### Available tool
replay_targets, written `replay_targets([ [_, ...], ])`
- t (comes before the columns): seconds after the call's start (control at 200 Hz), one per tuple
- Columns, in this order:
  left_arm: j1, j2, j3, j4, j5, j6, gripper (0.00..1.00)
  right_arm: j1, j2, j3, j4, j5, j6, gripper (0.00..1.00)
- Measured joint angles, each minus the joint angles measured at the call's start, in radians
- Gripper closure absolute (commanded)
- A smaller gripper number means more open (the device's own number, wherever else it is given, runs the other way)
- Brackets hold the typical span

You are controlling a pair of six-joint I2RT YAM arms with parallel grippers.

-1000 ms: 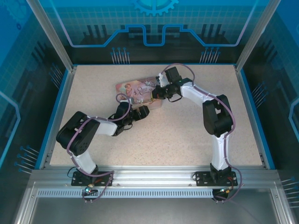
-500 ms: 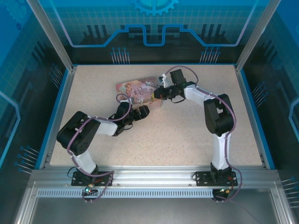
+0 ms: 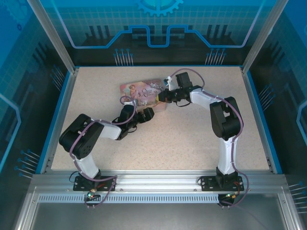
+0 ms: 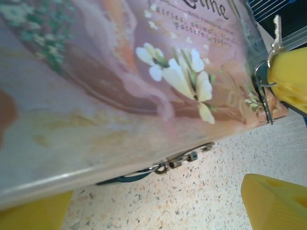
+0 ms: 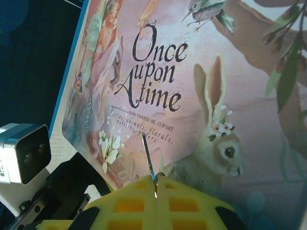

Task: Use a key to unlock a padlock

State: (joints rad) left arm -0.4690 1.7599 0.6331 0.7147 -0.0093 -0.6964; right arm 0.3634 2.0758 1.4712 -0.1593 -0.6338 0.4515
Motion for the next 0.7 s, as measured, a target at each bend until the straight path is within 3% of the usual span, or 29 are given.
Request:
replay_targets([
  [0.395,-0.021,0.077,0.0,0.148,-0.024,0.052,0.12,-0.004,-0.003,-0.006,0.004,-0.007,0.0,1.0],
  [0.695,-0.026,0.091,0.0,0.189,-0.013,0.051,0.31,-0.004,-0.003,-0.006,0.004,-0.008,0.0,1.0],
])
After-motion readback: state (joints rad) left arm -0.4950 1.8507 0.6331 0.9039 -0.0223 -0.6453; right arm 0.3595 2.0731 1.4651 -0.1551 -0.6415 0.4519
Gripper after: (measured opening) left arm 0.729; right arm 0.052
